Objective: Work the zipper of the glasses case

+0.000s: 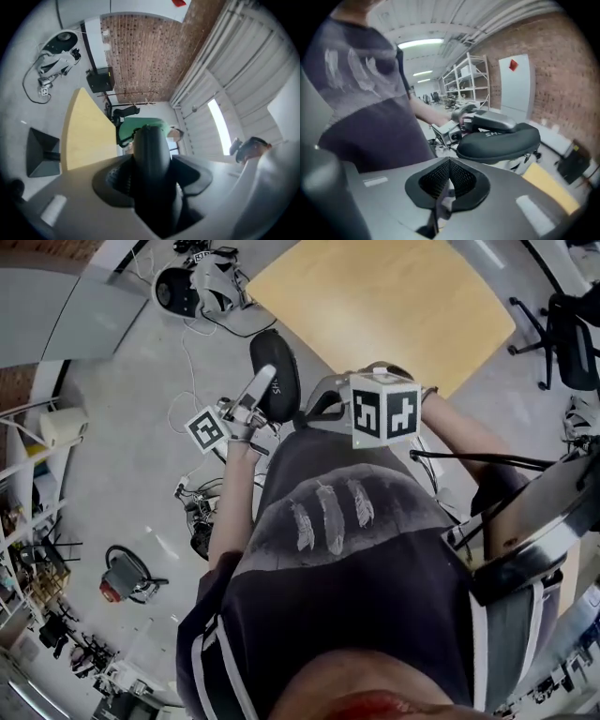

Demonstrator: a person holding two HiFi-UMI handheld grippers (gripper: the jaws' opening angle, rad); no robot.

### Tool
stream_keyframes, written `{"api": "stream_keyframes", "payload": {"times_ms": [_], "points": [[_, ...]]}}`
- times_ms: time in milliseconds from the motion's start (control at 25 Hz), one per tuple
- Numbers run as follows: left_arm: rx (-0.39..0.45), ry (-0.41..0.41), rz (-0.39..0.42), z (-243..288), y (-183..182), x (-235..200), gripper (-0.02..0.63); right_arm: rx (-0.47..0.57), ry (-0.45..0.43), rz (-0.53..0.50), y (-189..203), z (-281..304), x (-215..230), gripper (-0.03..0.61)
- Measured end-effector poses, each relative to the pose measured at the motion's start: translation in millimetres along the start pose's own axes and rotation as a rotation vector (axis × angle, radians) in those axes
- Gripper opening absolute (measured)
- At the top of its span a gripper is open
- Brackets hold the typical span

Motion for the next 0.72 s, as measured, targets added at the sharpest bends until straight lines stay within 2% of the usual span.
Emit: {"api": "stream_keyframes", "payload": {"times_ms": [80,120,200,360,440,480,720], "points": [[-0.058,0.033,0.026,3,4,9,0.25,-0.038,0.091,-0.061,2,6,-4,-0.003],[-0.089,0.035,0.046,2,5,12,0.25,-0.031,0.127,-0.032,8,1,3,-0.003],[-0.096,0.048,0.051,-5,1,12,0.253,0.003,0.155,0.031,18,-17,14,-0.002],[-0.149,0.082,0.044,-3,-1,12,0.256,-0.027,0.321,-0.013,23,-35,35,0.005],[-0.174,0.086,0.046,2,0,14,0.258,-0.008,0.324,-0.008,15,-33,37,0.092],[-0.177,0.087,0.047,4,0,16,0.258,0.007,0.326,-0.009,9,-31,36,0.107],[-0.23,0.081,0.082,13,4,25,0.259,0.055,0.383,0.013,-3,-27,38,0.12]]}}
Point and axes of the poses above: the fingertips, and each gripper's own axes: z forward along the fingers, x to its right, y out of its underside, the point moved 6 cm from there along -z, backward along the fingers
